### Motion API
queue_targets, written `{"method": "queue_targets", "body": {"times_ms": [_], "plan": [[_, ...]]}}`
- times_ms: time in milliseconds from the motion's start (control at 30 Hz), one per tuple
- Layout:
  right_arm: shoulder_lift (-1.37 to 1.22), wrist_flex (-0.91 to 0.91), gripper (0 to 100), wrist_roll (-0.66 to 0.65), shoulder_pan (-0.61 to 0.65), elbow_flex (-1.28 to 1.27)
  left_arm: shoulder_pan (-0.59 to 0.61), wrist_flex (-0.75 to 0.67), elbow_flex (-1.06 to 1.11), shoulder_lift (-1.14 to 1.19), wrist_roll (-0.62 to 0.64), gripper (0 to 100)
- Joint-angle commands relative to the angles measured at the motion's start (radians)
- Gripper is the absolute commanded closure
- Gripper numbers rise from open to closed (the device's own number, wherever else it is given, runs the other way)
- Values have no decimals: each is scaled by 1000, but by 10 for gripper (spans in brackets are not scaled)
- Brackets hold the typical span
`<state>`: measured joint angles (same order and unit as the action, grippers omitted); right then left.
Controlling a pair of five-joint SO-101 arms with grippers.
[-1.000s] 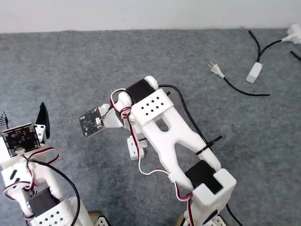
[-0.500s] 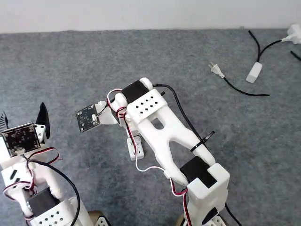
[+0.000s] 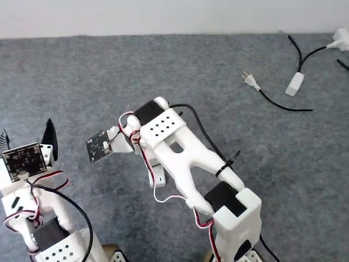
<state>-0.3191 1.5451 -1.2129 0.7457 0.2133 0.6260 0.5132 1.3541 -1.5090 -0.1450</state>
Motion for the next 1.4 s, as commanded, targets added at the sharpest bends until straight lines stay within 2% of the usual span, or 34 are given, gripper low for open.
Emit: {"method": "queue_targets", "body": {"times_ms": [0, 233, 500, 667, 733, 833, 933, 1033, 1200, 1367], "plan": [[10, 5, 991, 12, 13, -5, -2, -32, -22, -5, 8, 669], [1, -4, 991, 43, 31, -48, -2, -31, -21, -5, 8, 669], [8, -116, 991, 46, 67, -192, -3, -29, -18, -5, 9, 669], [10, -120, 986, 143, 65, -149, -3, -32, -8, -5, 9, 669], [10, -87, 945, 161, 61, -84, -3, -32, -12, -5, 9, 669], [10, -4, 828, 190, 61, 69, -3, -31, -22, -5, 9, 669], [10, 110, 696, 199, 65, 301, -3, -26, -42, -5, 11, 669], [8, 226, 606, 227, 65, 555, -3, -26, -65, -5, 21, 669], [31, 254, 624, 374, 15, 850, -25, 12, -108, -5, 44, 668], [139, 254, 679, 554, -85, 879, -167, 152, -189, -5, 40, 667]]}}
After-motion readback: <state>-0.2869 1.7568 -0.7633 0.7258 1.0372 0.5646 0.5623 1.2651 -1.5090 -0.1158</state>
